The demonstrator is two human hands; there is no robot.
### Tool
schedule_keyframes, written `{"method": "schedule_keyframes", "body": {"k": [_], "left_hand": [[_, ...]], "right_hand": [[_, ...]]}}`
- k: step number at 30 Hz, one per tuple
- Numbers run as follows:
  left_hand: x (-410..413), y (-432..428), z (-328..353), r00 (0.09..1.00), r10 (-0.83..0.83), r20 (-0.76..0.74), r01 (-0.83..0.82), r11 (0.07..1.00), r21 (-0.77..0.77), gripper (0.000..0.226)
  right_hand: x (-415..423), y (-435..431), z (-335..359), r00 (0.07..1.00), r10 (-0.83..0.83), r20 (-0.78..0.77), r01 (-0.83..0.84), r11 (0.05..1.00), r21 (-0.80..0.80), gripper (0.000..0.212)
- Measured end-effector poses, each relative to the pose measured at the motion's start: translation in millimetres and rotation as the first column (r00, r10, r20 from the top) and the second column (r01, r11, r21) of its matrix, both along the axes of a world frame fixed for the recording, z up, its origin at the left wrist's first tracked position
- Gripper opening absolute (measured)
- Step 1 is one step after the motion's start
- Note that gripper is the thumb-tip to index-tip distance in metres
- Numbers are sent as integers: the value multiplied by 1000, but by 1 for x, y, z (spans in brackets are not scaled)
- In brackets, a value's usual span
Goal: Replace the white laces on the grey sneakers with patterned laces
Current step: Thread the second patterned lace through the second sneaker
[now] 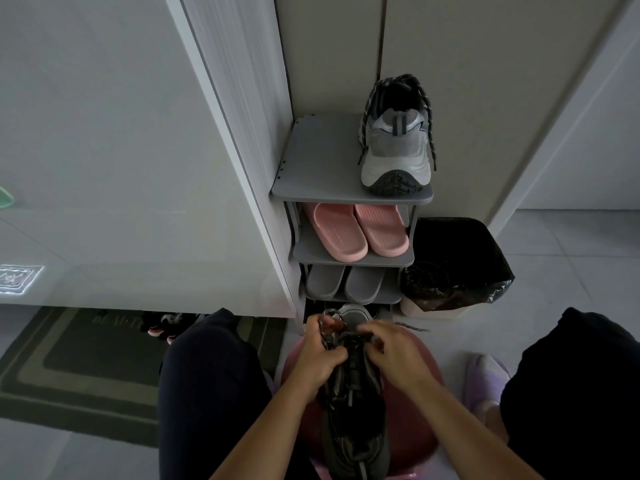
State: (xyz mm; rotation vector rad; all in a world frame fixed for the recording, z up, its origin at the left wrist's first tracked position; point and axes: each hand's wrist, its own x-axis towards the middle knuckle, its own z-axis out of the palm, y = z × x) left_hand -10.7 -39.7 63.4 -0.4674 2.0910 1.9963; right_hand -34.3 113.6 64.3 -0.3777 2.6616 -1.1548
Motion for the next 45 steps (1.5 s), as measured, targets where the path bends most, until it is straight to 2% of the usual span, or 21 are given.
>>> {"method": "schedule_keyframes", "body": {"k": [2, 6, 8, 10, 12, 13, 15, 16, 18, 21, 23, 26, 32, 35, 38, 40, 41, 43, 45], "left_hand": [[0, 0, -1, 1000, -2, -12, 2, 1000, 3, 44], [0, -1, -1, 999, 4, -34, -4, 1000, 7, 44], [0, -1, -2, 1000, 6, -28, -6, 1000, 11, 45], [0, -3, -2, 1000, 7, -6, -7, 1000, 3, 46], [0, -4, -3, 1000, -3, 8, 3, 1000, 4, 45], [1, -4, -2, 1000, -10, 6, 9, 1000, 8, 45], [1, -4, -1, 1000, -17, 7, 17, 1000, 5, 44], [1, -4, 0, 1000, -18, 5, 18, 1000, -1, 43], [1, -3, 0, 1000, -16, -3, 16, 1000, -3, 42], [2, -1, 2, 1000, -11, -6, 11, 1000, -3, 41], [2, 0, 3, 1000, -9, -7, 9, 1000, -3, 41], [3, -1, 4, 1000, -23, -15, 22, 999, -27, 40], [2, -2, 4, 999, -30, -28, 28, 996, -88, 38], [2, -2, 4, 999, -33, -30, 30, 996, -84, 35], [3, -4, 10, 999, -30, -34, 25, 989, -147, 30], [6, -4, 20, 993, -57, -104, 15, 930, -366, 27], [10, -4, 24, 983, -130, -129, 46, 857, -514, 23], [20, 2, 34, 938, -347, -19, 211, 612, -762, 15], [34, 13, 38, 880, -446, 165, 304, 260, -917, 38]], "right_hand": [[-2, -1, 9, 996, 58, -60, -53, 995, 83, 17], [-7, 0, 15, 982, 174, -74, -147, 950, 277, 17], [-4, -2, 15, 969, 184, -165, -130, 947, 294, 11], [-4, 5, 10, 973, 80, -218, -13, 957, 291, 8], [-11, 30, 16, 973, -183, -139, 216, 937, 276, 8], [-15, 49, 16, 941, -326, -91, 338, 907, 249, 8], [-22, 82, 12, 893, -451, 0, 439, 868, 232, 9], [-22, 86, 11, 903, -427, 40, 406, 881, 242, 10], [-15, 73, 10, 957, -276, 84, 252, 941, 225, 2], [-2, 39, 6, 998, -23, 53, 15, 989, 147, 37], [3, 21, 7, 995, 98, -35, -92, 983, 160, 38], [6, 11, 8, 992, 84, -99, -60, 974, 220, 23], [5, 21, 8, 995, 2, -95, 13, 987, 162, 4], [10, 23, 11, 999, 2, 41, -8, 991, 132, 23], [9, 24, 17, 965, 21, 263, -4, 998, -64, 21], [9, 24, 20, 946, 31, 324, 23, 987, -161, 17], [9, 23, 20, 942, 27, 335, 37, 982, -184, 16], [9, 20, 21, 938, 2, 347, 71, 977, -200, 16], [10, 18, 22, 923, -8, 384, 109, 964, -243, 13]]}}
